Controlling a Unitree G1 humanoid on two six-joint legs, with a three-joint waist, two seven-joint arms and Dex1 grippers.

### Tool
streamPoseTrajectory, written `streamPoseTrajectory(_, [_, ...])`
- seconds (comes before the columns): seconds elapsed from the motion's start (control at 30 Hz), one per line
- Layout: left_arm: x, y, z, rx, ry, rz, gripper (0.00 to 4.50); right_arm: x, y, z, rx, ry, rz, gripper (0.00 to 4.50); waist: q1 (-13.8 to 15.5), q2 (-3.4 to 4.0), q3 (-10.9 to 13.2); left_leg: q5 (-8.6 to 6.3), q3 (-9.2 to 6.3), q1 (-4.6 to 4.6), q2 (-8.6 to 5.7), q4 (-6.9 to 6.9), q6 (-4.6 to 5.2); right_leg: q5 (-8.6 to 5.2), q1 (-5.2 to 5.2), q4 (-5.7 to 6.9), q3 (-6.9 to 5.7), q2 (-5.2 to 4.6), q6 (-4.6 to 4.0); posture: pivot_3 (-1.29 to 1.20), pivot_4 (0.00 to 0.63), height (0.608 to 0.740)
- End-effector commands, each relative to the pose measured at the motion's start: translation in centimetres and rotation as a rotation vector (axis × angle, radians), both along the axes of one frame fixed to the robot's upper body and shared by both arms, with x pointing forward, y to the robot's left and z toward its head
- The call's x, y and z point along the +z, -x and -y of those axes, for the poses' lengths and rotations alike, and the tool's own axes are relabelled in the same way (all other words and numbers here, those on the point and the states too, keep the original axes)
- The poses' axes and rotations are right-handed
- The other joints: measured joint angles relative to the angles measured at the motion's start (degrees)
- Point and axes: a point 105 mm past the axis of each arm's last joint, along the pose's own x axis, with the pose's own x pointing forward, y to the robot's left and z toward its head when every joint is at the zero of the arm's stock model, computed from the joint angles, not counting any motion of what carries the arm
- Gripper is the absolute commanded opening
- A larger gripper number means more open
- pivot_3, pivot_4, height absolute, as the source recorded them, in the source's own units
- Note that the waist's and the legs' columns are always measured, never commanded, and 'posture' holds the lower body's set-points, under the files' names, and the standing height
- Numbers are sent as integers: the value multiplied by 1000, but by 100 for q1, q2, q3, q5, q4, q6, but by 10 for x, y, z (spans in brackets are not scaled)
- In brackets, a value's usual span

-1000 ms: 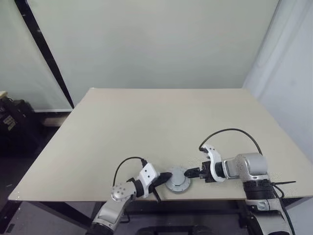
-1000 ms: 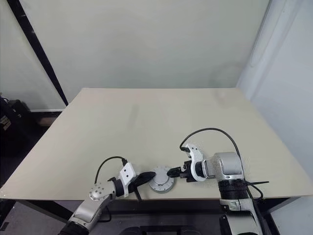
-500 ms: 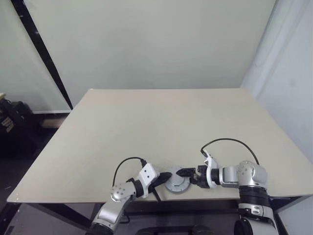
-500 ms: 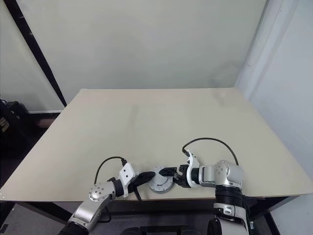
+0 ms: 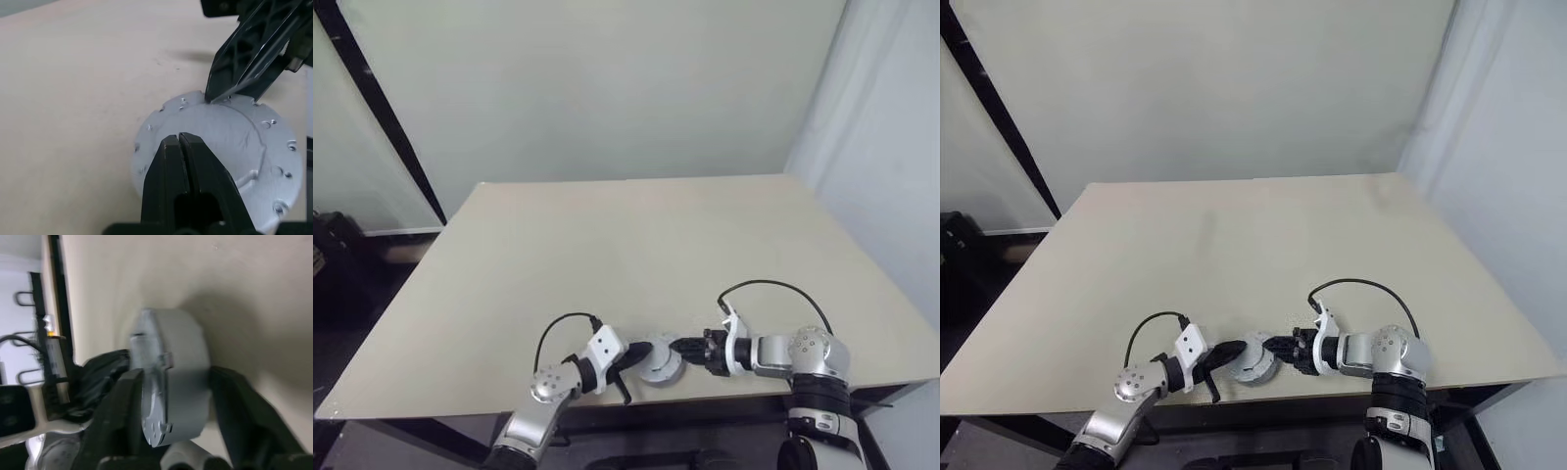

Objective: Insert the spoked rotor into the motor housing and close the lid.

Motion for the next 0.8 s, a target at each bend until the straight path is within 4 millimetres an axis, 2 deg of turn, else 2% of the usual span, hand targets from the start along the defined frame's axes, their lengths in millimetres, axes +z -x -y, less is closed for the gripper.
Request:
streamPoseTrajectory(0.03, [-13, 4, 0, 18, -26, -43, 0, 1, 3, -11, 45, -13, -12, 1318, 0, 3, -4, 0, -1, 6, 0, -6, 0, 0, 3, 0, 9, 3, 0, 0, 0, 740])
streamPoseTrajectory(0.27, [-13, -2, -6, 88, -12, -68, 0, -2, 5, -8, 46, 14, -21, 1275, 0, 5, -5, 2, 2, 9, -5, -17, 3, 0, -6, 0, 26, 8, 1, 0, 0, 740])
streamPoseTrajectory(0.37, [-8, -2, -10, 92, 54, -139, 559, -3, 5, -7, 43, 22, -23, 1275, -6, 4, -5, 2, 4, 9, -5, -18, 3, 0, -8, 0, 30, 8, 1, 0, 0, 740])
streamPoseTrajectory(0.47, [-2, -1, -22, 105, 84, -181, 1607, -3, 5, -6, 41, 26, -25, 1275, -30, 4, -5, 2, 4, 9, -5, -25, 3, 0, -14, 0, 32, 9, 1, 0, 0, 740])
streamPoseTrajectory(0.73, [8, 8, -69, 195, 130, -327, 4356, -3, 5, -6, 34, 15, -24, 1275, -55, 4, -3, 2, 7, 5, -5, -42, 3, -2, -29, -6, 41, 12, 3, 0, 0, 740])
streamPoseTrajectory(0.8, [10, 13, -78, 242, 179, -400, 4500, -2, 5, -7, 33, -1, -23, 1275, -88, -2, 0, 2, 6, 1, -5, -41, 3, -2, -32, -7, 40, 11, 3, 0, 0, 740])
